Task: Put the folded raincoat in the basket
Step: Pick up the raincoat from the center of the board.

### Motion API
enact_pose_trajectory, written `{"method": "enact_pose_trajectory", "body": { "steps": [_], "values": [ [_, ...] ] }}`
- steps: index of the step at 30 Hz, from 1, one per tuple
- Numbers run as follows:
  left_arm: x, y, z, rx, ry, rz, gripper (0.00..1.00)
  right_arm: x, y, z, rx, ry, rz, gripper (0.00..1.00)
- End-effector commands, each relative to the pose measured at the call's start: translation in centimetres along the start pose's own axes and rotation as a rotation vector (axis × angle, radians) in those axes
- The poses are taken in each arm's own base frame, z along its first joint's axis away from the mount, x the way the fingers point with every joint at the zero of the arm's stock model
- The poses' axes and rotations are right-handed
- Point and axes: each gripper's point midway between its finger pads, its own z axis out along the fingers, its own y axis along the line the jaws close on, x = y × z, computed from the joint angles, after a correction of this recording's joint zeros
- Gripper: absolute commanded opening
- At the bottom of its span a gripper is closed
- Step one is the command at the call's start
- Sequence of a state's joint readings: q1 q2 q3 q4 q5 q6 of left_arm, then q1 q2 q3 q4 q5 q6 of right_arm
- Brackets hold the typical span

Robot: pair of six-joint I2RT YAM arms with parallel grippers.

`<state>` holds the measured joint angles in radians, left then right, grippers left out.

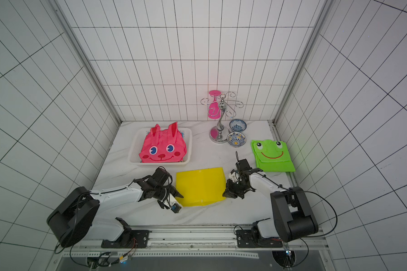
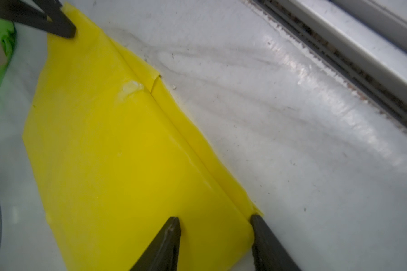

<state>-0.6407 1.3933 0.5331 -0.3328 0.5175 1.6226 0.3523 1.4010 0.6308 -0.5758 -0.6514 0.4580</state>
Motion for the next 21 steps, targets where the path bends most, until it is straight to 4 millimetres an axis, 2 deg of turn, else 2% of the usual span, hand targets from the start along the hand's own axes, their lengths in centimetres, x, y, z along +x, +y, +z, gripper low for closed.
{"method": "enact_pose_trajectory", "body": {
  "steps": [1,2,3,6,12,16,21],
  "values": [
    [1.2,-2.6,1.0,0.072,0.042,-0.006,0.15,0.5,-0.2,0.2,-0.027,0.006,0.043,0.0],
    [1.3,-2.7,1.0,0.077,0.046,0.0,0.04,0.5,-0.2,0.2,-0.03,0.003,0.046,0.0],
    [1.3,-2.8,0.9,0.079,0.052,0.005,0.0,0.5,-0.1,0.1,-0.034,-0.002,0.046,0.0],
    [0.8,-3.0,0.1,0.092,0.048,0.008,0.0,0.4,0.6,-0.3,-0.063,-0.019,0.038,0.0],
    [-1.6,-1.6,-3.0,0.05,-0.003,-0.058,0.0,0.3,2.6,-1.7,-0.133,-0.057,0.045,0.0],
    [-3.4,-0.6,-5.6,0.036,-0.077,-0.099,0.0,0.2,4.5,-3.4,-0.186,-0.11,0.044,0.0],
    [-3.9,1.3,-8.5,0.012,-0.103,-0.155,0.0,0.1,6.6,-6.1,-0.25,-0.19,0.062,0.0]
  ]
}}
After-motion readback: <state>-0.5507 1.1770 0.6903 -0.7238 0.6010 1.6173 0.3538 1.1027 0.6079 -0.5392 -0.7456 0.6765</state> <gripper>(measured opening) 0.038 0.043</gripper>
